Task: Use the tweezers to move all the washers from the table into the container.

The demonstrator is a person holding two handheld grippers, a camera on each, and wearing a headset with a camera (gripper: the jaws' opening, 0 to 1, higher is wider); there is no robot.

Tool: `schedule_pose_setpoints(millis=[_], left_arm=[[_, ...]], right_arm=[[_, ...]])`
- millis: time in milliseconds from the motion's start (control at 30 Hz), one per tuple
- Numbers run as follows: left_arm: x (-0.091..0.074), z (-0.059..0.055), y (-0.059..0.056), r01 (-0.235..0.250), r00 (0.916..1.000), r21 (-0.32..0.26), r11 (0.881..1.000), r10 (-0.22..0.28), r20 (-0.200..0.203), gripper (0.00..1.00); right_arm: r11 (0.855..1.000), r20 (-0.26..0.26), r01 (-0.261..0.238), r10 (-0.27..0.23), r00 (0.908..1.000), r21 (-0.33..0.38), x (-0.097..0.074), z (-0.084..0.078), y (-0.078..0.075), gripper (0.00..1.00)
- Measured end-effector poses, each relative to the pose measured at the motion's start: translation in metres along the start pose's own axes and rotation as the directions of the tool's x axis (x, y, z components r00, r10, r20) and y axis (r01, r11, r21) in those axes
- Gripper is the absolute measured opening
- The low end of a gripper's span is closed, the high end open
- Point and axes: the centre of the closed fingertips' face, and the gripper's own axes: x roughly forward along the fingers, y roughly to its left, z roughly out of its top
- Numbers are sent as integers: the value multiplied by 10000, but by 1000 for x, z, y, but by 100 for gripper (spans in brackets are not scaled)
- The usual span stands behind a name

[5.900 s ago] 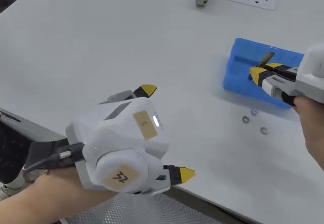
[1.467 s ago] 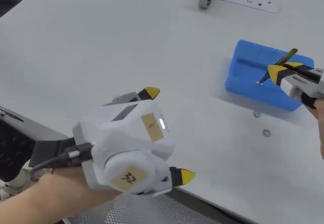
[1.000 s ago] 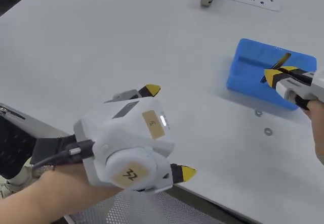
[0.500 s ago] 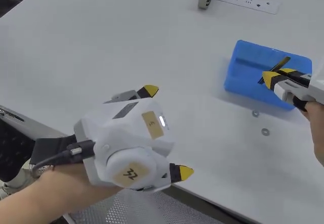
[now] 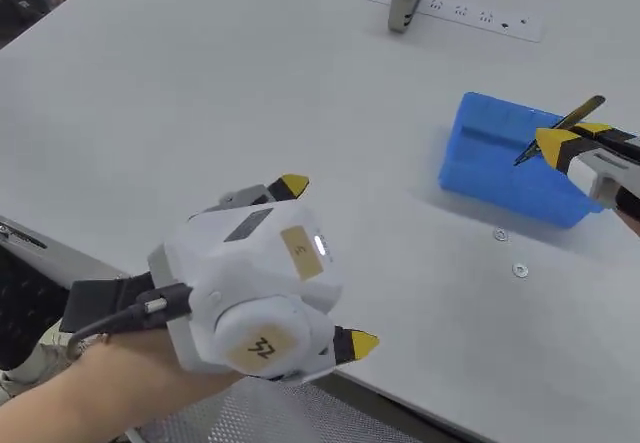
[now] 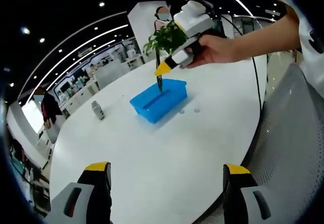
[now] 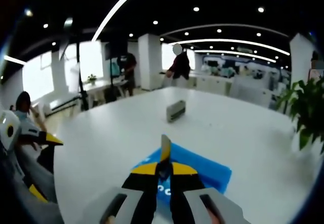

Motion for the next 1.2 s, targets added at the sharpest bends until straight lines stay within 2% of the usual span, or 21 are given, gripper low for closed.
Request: schedule_pose_setpoints(millis=[200, 333, 367, 467, 933, 1200], left_arm=[[0, 1, -1, 59, 10000, 34, 10000, -59, 11, 93], [1, 0, -1, 77, 10000, 39, 10000, -77, -24, 93], [1, 0, -1, 73, 10000, 55, 10000, -73, -43, 93], [1, -1, -1, 73, 10000, 83, 9999, -73, -59, 93], [1, -1, 0, 2, 10000, 78, 10000, -2, -57, 92], [0, 0, 0, -4, 10000, 81, 10000, 4, -4, 92]], right_arm=[[9998, 19, -121, 121, 9999, 141, -15, -1, 8, 4], [9996, -185, -214, 217, 9996, 158, -21, -11, 14, 4], [9997, -365, -208, 212, 9991, 93, -22, -16, 15, 4], [9996, -426, -251, 255, 9988, 101, -24, -21, 16, 4], [9979, -1414, -574, 609, 9881, 288, -10, -64, 26, 4], [9982, -1544, -501, 546, 9865, 325, -8, -72, 24, 4]])
